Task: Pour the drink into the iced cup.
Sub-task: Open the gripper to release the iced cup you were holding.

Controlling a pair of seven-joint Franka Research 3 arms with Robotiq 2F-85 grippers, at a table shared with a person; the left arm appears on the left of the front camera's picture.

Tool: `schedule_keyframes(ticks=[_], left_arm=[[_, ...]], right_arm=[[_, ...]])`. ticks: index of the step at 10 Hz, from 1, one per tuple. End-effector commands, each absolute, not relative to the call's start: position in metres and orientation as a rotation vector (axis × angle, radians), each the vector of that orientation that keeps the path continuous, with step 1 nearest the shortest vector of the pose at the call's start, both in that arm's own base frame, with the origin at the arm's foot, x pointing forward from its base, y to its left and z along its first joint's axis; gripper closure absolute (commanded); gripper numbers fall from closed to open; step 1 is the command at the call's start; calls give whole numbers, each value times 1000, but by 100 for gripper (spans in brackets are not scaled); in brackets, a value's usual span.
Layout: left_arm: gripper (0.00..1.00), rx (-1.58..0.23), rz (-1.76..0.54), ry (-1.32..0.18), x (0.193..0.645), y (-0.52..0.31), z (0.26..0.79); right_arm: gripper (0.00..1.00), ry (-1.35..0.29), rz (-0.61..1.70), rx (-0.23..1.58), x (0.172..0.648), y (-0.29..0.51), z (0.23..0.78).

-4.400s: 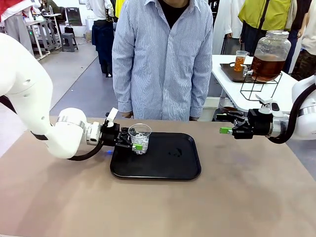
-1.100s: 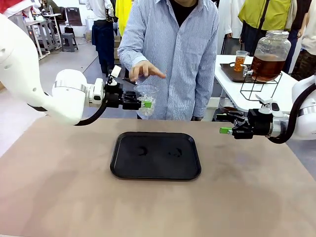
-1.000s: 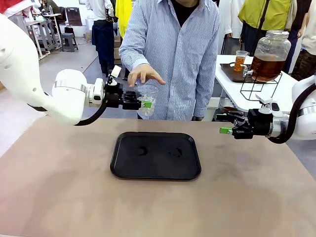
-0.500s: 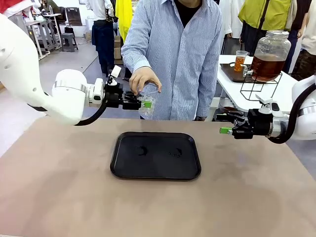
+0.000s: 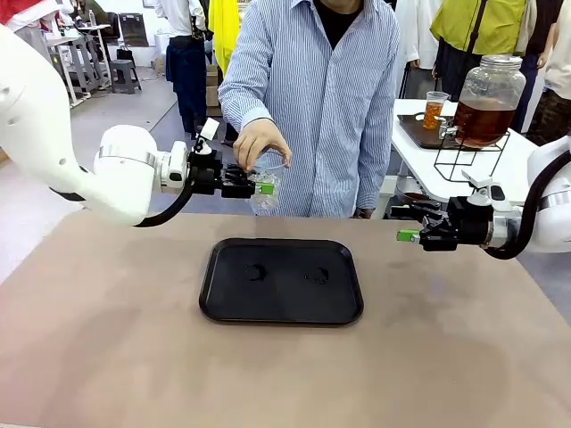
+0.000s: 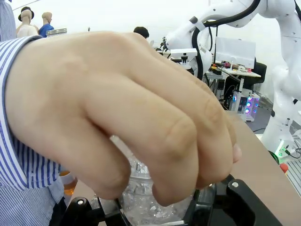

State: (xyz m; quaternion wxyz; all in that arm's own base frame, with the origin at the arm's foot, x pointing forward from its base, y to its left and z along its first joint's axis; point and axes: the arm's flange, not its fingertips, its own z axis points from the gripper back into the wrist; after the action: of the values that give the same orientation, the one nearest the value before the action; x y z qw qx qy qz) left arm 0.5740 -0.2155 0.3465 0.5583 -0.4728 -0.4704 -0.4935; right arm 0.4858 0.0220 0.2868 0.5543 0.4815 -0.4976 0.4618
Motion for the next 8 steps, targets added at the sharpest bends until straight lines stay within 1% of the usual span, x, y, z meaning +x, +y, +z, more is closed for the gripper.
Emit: schedule_keyframes(ticks=[1,7,8], left_arm=[[34,-1120,-1166,-1113,572,-217,349],[34,-1120,-1166,-1113,572,-217,349],[19,-1115,-1164,-1110,574,-216,347]], right_arm=[[0,-1177,1099,1135,488,24,290],[0,-1177,1099,1135,488,24,290],[0,-1177,1099,1135,488,24,290]])
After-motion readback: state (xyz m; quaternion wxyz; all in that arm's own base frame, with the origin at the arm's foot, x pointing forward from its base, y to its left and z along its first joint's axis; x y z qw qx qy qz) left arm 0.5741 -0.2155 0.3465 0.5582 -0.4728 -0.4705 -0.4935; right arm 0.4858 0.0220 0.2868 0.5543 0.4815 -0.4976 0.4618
